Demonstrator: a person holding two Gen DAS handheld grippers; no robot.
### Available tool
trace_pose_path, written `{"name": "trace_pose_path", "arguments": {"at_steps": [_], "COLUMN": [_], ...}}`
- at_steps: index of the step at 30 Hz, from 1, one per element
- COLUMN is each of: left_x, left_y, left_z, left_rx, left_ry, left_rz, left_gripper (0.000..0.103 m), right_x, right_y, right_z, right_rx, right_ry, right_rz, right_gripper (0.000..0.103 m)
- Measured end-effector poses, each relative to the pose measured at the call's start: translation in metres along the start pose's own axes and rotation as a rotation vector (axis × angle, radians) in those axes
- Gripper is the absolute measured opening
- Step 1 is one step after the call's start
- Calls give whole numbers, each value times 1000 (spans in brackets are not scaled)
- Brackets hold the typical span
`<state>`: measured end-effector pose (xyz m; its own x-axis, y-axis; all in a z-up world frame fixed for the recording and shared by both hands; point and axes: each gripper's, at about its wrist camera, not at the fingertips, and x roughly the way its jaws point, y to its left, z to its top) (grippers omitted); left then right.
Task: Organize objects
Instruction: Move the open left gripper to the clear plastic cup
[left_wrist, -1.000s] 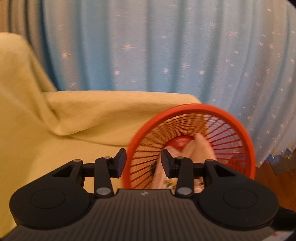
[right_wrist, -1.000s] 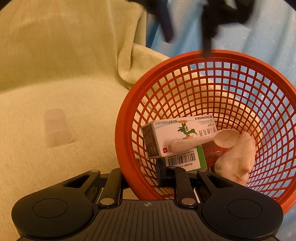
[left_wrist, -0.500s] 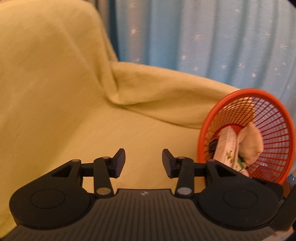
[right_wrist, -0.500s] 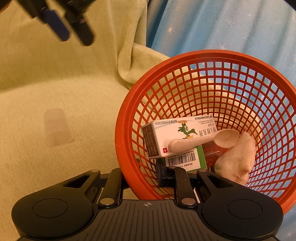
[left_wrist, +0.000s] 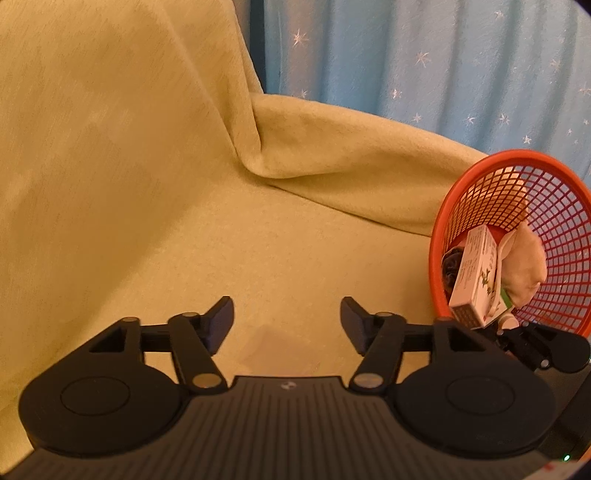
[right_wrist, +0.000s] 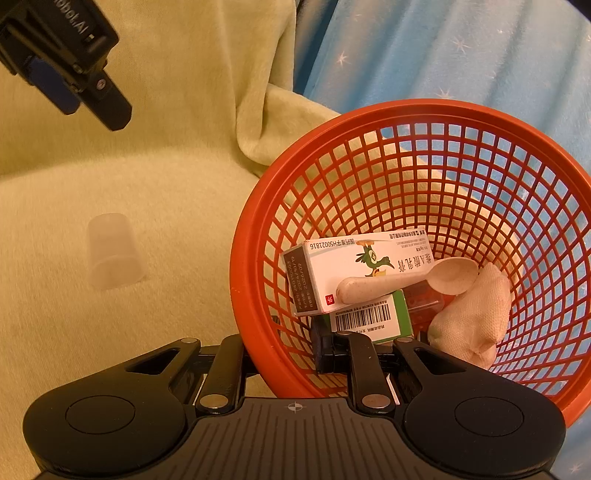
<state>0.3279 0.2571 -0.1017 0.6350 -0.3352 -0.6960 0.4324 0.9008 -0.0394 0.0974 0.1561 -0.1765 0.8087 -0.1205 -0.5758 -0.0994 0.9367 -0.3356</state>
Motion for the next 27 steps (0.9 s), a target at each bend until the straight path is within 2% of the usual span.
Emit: {"name": "trace_pose_path", "arguments": {"at_steps": [4, 8, 11, 17, 27], "left_x": [4, 8, 12, 32, 79], "left_y": [7, 15, 19, 15, 5], "left_z": [-7, -16, -23, -37, -47], "left_rx": [4, 23, 55, 140, 241], "left_ry": [18, 19, 10, 58, 130], "left_rz": [8, -4, -32, -77, -113], "left_gripper": [70, 89, 95, 96, 96], "right_x": [0, 0, 0, -4, -2], "right_y": [3, 2, 2, 0, -13], "right_z": [1, 1, 1, -1, 1], "right_rx": [-1, 0, 1, 13, 31], "right_ry": [0, 0, 0, -3, -5], "right_rz": [0, 0, 1, 5, 11], "right_gripper": [15, 15, 15, 15, 15]}}
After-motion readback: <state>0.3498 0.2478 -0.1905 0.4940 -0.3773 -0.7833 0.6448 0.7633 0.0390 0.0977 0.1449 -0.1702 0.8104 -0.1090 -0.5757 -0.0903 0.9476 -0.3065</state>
